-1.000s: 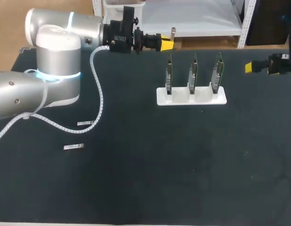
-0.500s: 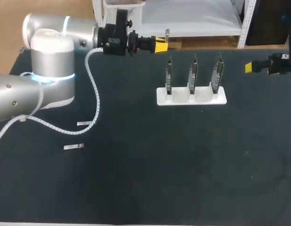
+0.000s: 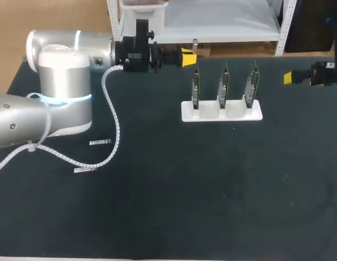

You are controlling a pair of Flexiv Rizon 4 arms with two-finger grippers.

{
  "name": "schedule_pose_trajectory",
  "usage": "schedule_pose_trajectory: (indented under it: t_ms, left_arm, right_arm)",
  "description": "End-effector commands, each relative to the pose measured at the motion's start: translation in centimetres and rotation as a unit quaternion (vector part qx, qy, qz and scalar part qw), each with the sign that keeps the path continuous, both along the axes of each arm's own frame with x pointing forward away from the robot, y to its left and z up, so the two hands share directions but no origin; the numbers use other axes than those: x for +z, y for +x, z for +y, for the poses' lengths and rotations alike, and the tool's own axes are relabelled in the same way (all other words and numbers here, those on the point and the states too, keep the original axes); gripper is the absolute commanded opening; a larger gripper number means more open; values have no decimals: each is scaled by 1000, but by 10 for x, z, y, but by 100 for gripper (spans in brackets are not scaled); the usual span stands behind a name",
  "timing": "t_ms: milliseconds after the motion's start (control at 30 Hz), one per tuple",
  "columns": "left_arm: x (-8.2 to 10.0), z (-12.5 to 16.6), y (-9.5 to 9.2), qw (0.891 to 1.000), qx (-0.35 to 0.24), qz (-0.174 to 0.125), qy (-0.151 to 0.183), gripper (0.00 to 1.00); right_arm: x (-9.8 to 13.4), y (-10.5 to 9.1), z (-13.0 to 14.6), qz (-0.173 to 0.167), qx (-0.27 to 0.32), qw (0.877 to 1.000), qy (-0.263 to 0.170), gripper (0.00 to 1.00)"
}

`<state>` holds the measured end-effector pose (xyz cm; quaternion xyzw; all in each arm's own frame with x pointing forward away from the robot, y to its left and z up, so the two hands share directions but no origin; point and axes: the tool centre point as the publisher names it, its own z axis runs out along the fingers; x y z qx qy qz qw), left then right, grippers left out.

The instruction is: Pick up the optical module with the left hand, and insert it into the network port with the right hand.

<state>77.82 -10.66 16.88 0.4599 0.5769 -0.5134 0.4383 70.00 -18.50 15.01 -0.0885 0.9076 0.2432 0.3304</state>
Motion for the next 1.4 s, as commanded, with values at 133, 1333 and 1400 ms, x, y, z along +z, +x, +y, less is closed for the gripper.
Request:
schedule_pose_trajectory:
  t_ms: [133,1333,1400]
  left_arm:
    - [-3,-1,-8,1000,3,-2,4,0]
    - [-15,-14,-4,1000,-1,-4,26,0]
    - [-15,-13,-3,1000,0,-4,27,0]
  right_arm:
    - [0,0,0,0,0,1000,0,100]
    - [0,0,0,0,0,1000,0,100]
    - [0,0,0,0,0,1000,0,100]
